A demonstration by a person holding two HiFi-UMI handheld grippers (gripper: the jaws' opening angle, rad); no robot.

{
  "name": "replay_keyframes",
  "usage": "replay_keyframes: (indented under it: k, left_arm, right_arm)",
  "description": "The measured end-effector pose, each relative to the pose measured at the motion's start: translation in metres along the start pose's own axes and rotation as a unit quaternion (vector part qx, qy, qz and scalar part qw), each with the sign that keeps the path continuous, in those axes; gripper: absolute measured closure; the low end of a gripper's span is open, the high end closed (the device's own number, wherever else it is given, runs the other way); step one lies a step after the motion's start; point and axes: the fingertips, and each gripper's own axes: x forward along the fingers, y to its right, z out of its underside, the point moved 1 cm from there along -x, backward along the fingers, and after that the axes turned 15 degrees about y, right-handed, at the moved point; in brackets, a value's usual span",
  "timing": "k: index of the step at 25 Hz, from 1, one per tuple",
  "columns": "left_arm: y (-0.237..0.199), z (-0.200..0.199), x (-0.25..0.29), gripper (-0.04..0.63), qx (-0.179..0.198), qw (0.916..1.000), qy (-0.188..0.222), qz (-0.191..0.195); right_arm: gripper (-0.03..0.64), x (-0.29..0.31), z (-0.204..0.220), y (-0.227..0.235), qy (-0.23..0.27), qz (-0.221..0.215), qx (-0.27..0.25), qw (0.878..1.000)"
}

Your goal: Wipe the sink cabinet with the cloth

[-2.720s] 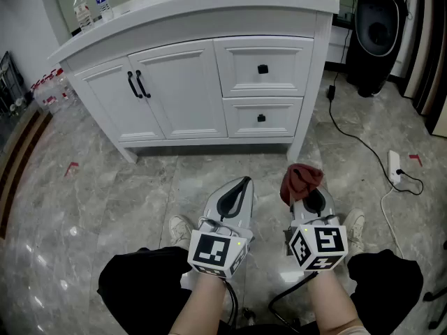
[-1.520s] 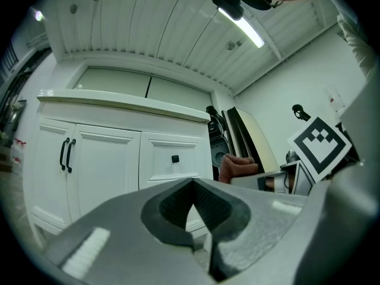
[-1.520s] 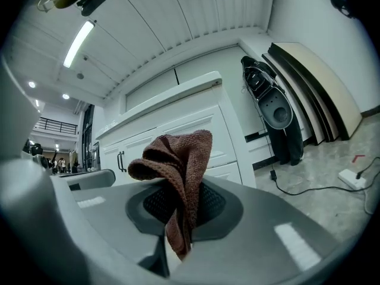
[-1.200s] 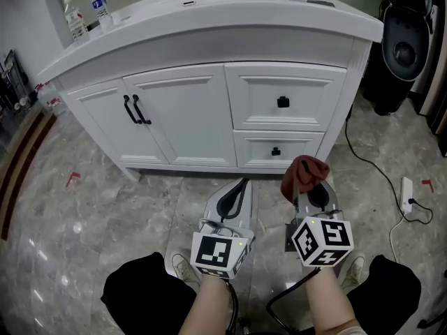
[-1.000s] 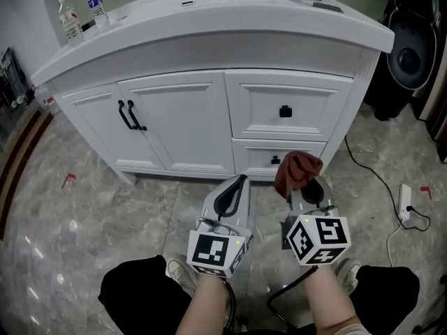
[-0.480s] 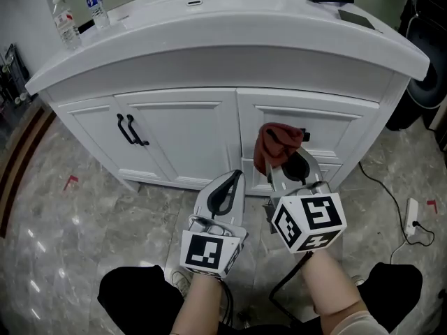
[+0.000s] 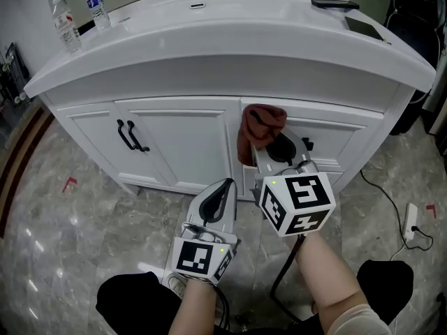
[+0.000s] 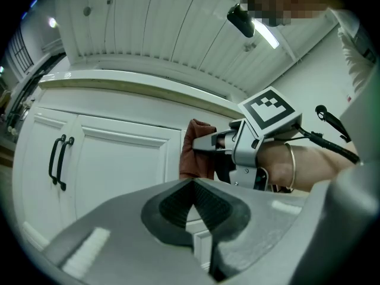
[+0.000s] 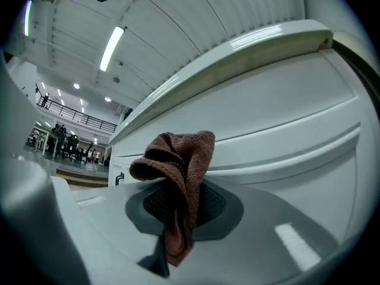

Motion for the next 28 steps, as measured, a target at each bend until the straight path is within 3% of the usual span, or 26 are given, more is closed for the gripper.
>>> replay_keyframes:
  k: [5, 13, 17, 23, 28]
  left_arm:
    - [0.011, 0.005, 0.004, 0.595, -0.007, 1.0, -0.005, 0.003]
    - [0.045, 0.007, 0.015, 0.595, -0.002, 0.9991, -0.007, 0.041]
    - [0.059, 0.013, 0.023, 0.595, -0.023, 0.9985, -0.005, 0.049]
    - [0.085, 0.013, 0.033, 0.595, -0.038, 0.9966, 0.002, 0.073]
    - [0.1, 0.019, 0.033, 0.595, -0.045, 0.9954, -0.001, 0.085]
  right_arm:
    - [0.535, -0.01, -0.007, 0.019, -0.008, 0.011, -0.008, 1.0]
    - [0.534, -0.04, -0.019, 0.061, -0.02, 0.038, -0.045, 0.998]
    - [0.534, -0.054, -0.028, 0.083, -0.02, 0.059, -0.056, 0.997]
    - [0.534, -0.079, -0.046, 0.119, -0.01, 0.108, -0.064, 0.992]
    - [0.534, -0.109, -0.064, 0.161, -0.003, 0.175, -0.074, 0.982]
